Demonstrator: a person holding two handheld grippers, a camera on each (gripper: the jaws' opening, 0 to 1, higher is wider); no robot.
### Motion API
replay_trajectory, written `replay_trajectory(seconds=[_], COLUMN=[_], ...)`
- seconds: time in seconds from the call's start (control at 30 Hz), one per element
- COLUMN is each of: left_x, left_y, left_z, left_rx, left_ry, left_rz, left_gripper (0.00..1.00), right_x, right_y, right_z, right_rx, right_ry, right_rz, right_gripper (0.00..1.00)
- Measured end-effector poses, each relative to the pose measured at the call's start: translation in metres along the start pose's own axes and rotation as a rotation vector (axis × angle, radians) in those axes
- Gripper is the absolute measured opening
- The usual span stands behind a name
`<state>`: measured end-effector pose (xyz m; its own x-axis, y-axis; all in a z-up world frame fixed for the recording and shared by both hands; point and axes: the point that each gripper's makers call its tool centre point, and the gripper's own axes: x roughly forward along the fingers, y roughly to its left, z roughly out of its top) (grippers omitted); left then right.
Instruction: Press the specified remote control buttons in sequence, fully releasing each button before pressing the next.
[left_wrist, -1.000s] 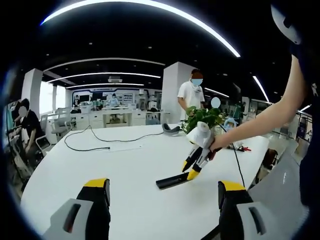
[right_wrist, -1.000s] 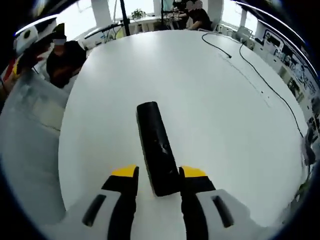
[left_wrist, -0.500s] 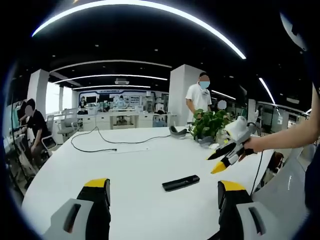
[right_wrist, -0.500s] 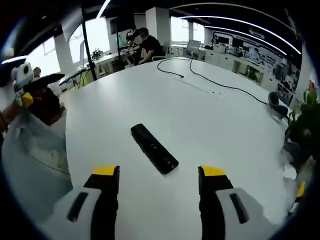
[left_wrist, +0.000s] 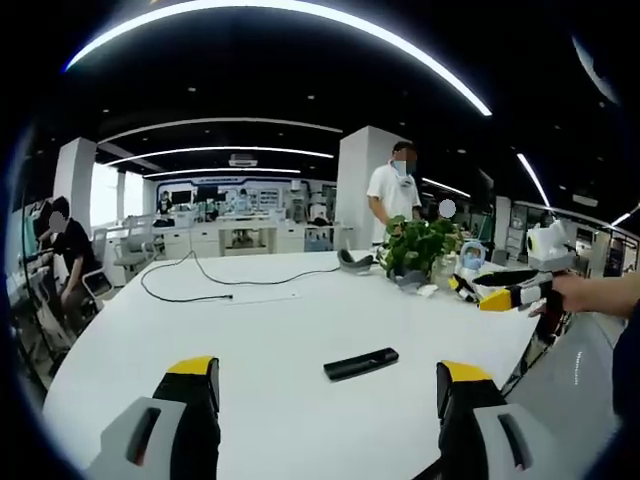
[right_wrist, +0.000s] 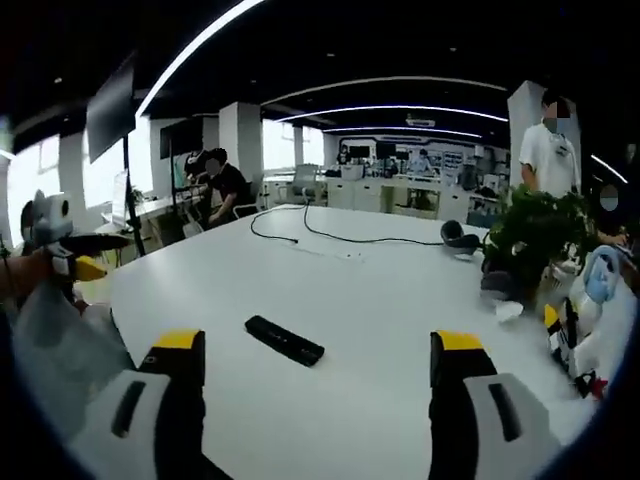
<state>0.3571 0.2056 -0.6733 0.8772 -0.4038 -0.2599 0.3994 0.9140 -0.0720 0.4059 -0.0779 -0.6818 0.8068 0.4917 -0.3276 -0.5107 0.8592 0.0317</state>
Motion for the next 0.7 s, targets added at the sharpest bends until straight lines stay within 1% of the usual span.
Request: replay_trajectory(seconds=[0.07, 0.1, 0.17, 0.23, 0.27, 0.33, 0.4, 0.43, 0.5, 0.6, 0.7], left_x=[0.000, 0.001, 0.001, 0.001, 0.001, 0.001, 0.001, 0.001, 0.002, 0.002, 0.001], left_y=[0.000, 0.000, 0.000, 0.000, 0.001, 0.002, 0.002, 0.001, 0.001, 0.001, 0.004], left_z=[-0.001, -0.002, -0.003, -0.003, -0.003, -0.005, -0.006, -0.007, -0.008, -0.010, -0.009], left_rx=[0.004, 0.006, 0.009, 0.005, 0.002, -0.007, -0.010, -0.009, 0.006, 0.017, 0.006], left_ry=[0.005, 0.011, 0.018, 0.020, 0.021, 0.026, 0.034, 0.037, 0.043, 0.052, 0.050], left_rz=[0.004, 0.009, 0.011, 0.013, 0.017, 0.018, 0.016, 0.016, 0.020, 0.025, 0.037], left_gripper=[0.95, 0.95, 0.95, 0.95, 0.94, 0.94, 0.94, 0.94, 0.94, 0.94, 0.94], right_x=[-0.007, -0.012, -0.021, -0.026, -0.029, -0.034, -0.037, -0.039, -0.039, -0.035, -0.032], right_y=[-0.001, -0.003, -0.007, -0.008, -0.009, -0.010, -0.014, -0.016, -0.013, -0.007, 0.003], right_z=[0.002, 0.000, -0.006, -0.011, -0.013, -0.017, -0.018, -0.018, -0.020, -0.029, -0.039], right_rx=[-0.010, -0.052, -0.071, -0.059, -0.013, 0.043, 0.041, 0.042, 0.040, 0.047, -0.001], right_ry=[0.005, 0.020, 0.041, 0.031, 0.013, 0.003, 0.003, -0.014, -0.019, 0.004, 0.028], right_rz=[-0.016, -0.023, -0.053, -0.067, -0.080, -0.091, -0.099, -0.104, -0.090, -0.071, -0.036], right_gripper=[0.98, 0.98, 0.97, 0.96, 0.95, 0.94, 0.94, 0.93, 0.93, 0.93, 0.92])
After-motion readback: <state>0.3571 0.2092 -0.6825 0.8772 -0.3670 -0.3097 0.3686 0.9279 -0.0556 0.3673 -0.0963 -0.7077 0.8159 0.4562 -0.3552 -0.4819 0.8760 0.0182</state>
